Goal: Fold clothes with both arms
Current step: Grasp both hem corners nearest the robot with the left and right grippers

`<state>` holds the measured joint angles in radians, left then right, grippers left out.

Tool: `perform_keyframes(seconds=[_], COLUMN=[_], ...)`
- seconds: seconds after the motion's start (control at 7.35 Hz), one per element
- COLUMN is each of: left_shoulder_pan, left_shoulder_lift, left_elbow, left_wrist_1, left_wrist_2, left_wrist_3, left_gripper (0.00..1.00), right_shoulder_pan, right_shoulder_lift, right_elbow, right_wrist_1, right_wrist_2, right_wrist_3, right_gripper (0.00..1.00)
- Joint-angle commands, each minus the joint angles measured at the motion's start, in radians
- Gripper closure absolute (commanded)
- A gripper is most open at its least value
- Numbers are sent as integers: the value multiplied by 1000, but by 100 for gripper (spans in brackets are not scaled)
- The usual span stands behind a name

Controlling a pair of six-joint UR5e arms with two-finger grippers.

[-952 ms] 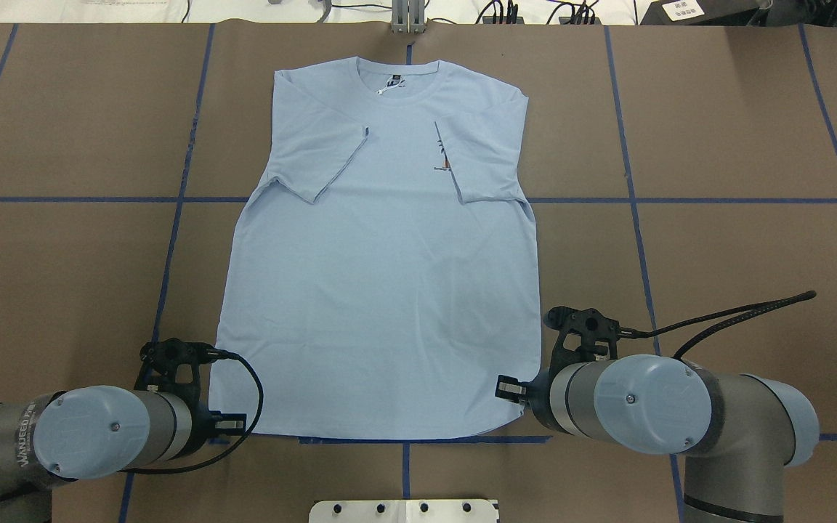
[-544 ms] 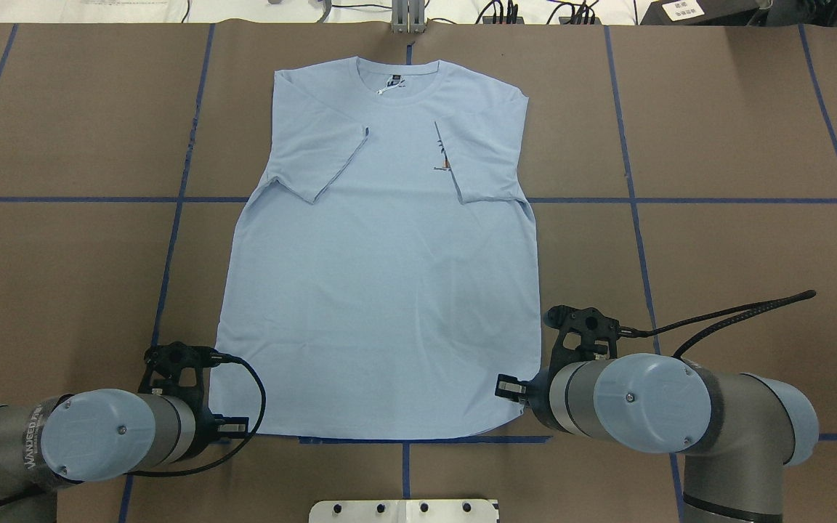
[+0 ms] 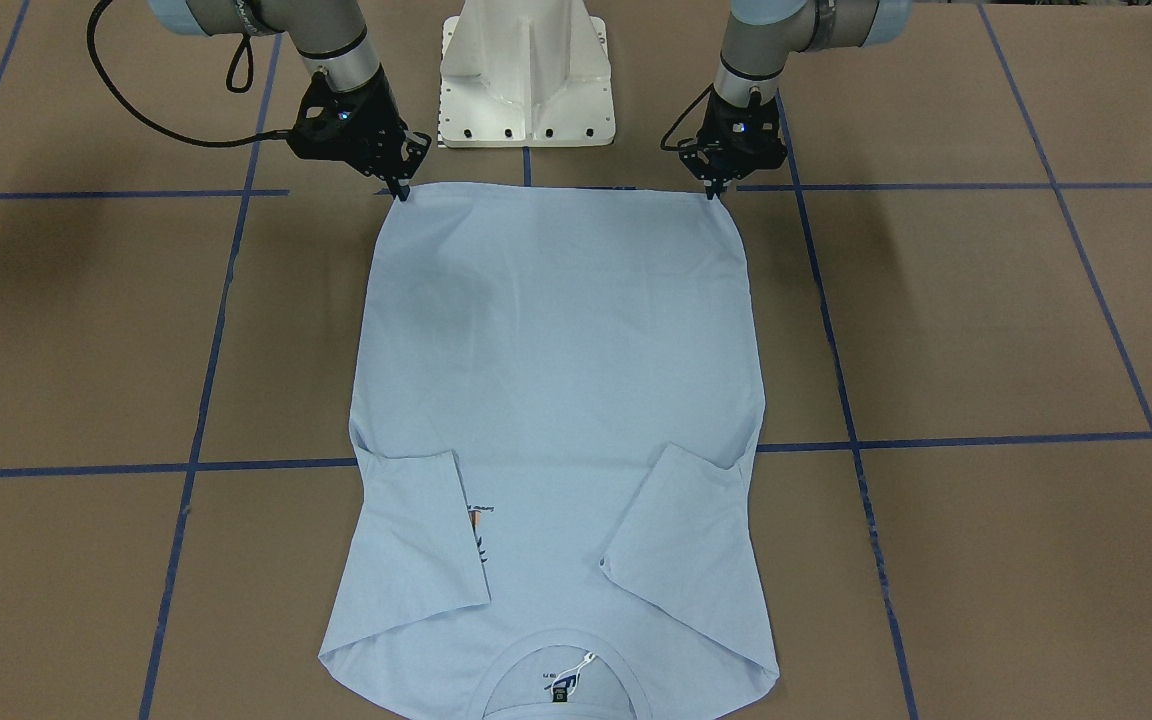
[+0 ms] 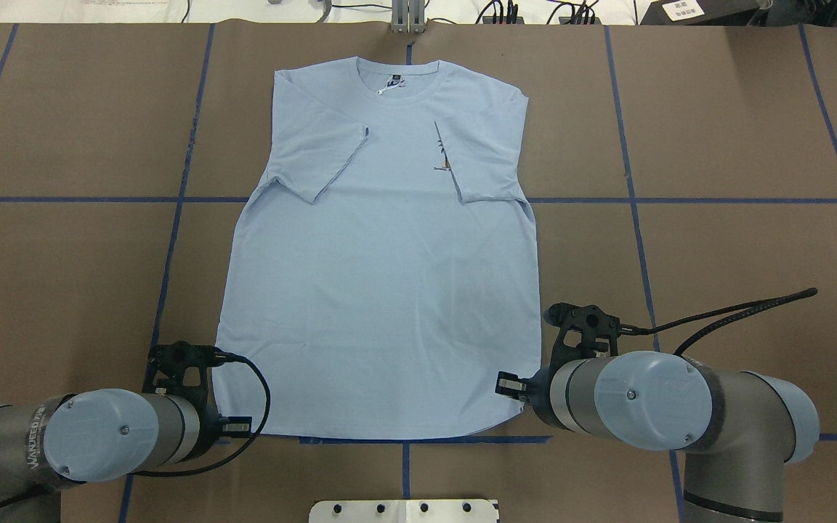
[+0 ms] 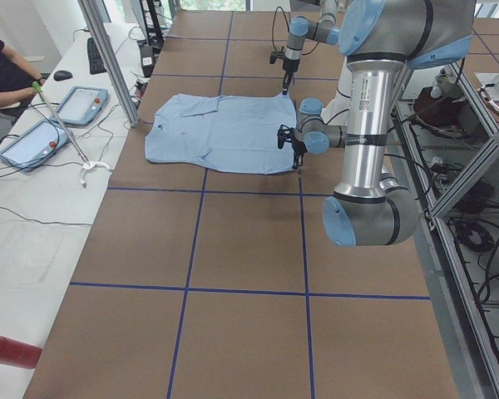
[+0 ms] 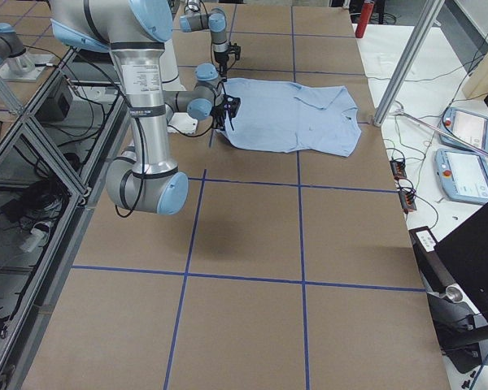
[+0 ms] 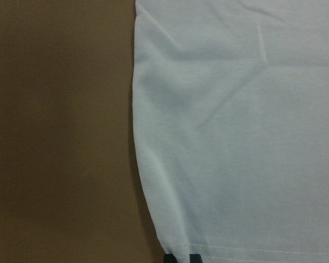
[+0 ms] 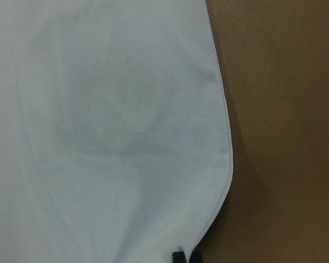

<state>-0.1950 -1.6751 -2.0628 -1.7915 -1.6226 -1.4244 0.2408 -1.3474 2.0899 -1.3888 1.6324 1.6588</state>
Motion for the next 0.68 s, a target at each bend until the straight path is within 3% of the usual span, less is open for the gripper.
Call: perform_keyframes(seconds=[0.0, 0.54], left_shoulder_pan=[-6, 38], left_shoulder_lift=[-8, 6], left_elbow=[-49, -192], left_wrist_1=[0, 12], left_wrist_2=[-2, -8], left_wrist_3=[-2, 22], left_gripper=[100, 100], right_shoulder_pan=[5, 37], right_shoulder_lift=[1, -79], right_elbow=[19, 186], right_wrist_1=[-1, -6], right_wrist_2=[6, 199], right_wrist_3=[-1, -2], right_gripper=[100, 100])
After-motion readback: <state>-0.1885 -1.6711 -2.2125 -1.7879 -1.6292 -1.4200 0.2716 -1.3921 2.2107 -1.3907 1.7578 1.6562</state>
